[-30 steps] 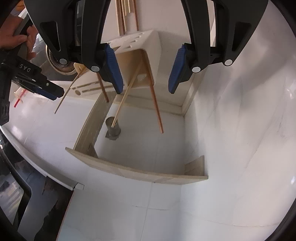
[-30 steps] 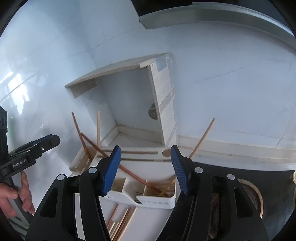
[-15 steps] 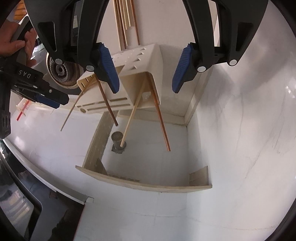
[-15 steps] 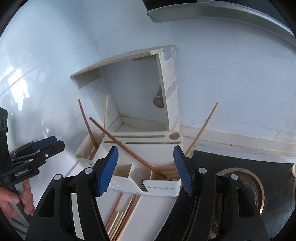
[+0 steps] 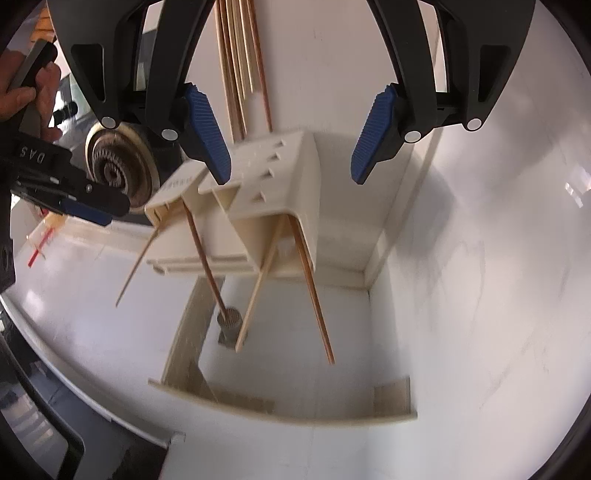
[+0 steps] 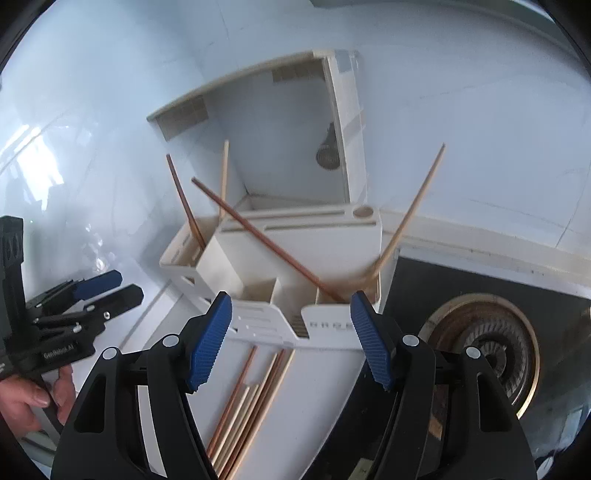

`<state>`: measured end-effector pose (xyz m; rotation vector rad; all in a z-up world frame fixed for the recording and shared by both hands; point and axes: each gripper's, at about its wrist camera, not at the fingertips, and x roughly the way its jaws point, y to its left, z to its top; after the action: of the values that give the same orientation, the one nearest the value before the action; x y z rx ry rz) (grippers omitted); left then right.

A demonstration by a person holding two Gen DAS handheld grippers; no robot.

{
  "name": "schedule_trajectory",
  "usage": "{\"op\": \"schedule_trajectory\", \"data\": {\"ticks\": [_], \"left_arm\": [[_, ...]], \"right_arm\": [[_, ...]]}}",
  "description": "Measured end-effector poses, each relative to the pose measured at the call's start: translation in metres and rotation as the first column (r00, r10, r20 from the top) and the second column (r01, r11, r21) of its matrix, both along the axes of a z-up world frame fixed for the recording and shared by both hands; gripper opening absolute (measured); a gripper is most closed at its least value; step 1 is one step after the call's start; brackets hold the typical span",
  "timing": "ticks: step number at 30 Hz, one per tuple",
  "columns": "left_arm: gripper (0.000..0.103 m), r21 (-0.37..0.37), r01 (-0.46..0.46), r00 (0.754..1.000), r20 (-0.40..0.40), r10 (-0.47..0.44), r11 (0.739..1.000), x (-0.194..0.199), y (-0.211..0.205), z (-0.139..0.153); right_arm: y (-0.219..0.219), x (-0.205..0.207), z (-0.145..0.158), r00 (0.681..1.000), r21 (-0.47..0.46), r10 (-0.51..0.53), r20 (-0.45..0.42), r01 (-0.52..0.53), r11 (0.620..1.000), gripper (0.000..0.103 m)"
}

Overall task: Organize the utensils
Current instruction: 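Withdraw both open tools back toward the remaining chopsticks on the counter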

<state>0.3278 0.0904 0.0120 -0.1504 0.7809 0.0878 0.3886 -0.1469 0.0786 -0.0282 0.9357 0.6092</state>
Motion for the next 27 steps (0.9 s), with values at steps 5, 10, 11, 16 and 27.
{"op": "schedule_trajectory", "data": {"ticks": [5,10,11,16,27], "left_arm": [[0.068,-0.004,0.02,0.999,-0.045,-0.021,1.0,-0.007,-0.003,-0.014],[0.068,-0.014,0.037,0.995,-0.089,-0.038,0.999,-0.016,-0.007,-0.028],[0.068,-0.011,0.043,0.995,-0.095,-0.044,0.999,-0.018,-0.009,-0.031],[0.068,-0.002,0.069,0.991,-0.113,-0.069,0.998,-0.024,-0.015,-0.038],[0.068,0.0,0.119,0.974,-0.192,-0.117,0.993,-0.034,-0.026,-0.063]], "right_arm": [[0.001,-0.006,-0.011,0.999,-0.021,0.0,-0.054,-0.001,1.0,0.069],[0.003,-0.014,-0.025,0.994,-0.053,0.008,-0.107,-0.014,0.998,0.069],[0.004,-0.015,-0.027,0.993,-0.054,0.009,-0.115,-0.016,0.998,0.069],[0.005,-0.021,-0.038,0.989,-0.075,0.015,-0.148,-0.027,0.997,0.069],[0.015,-0.032,-0.062,0.973,-0.129,0.03,-0.229,-0.061,0.99,0.069]]}}
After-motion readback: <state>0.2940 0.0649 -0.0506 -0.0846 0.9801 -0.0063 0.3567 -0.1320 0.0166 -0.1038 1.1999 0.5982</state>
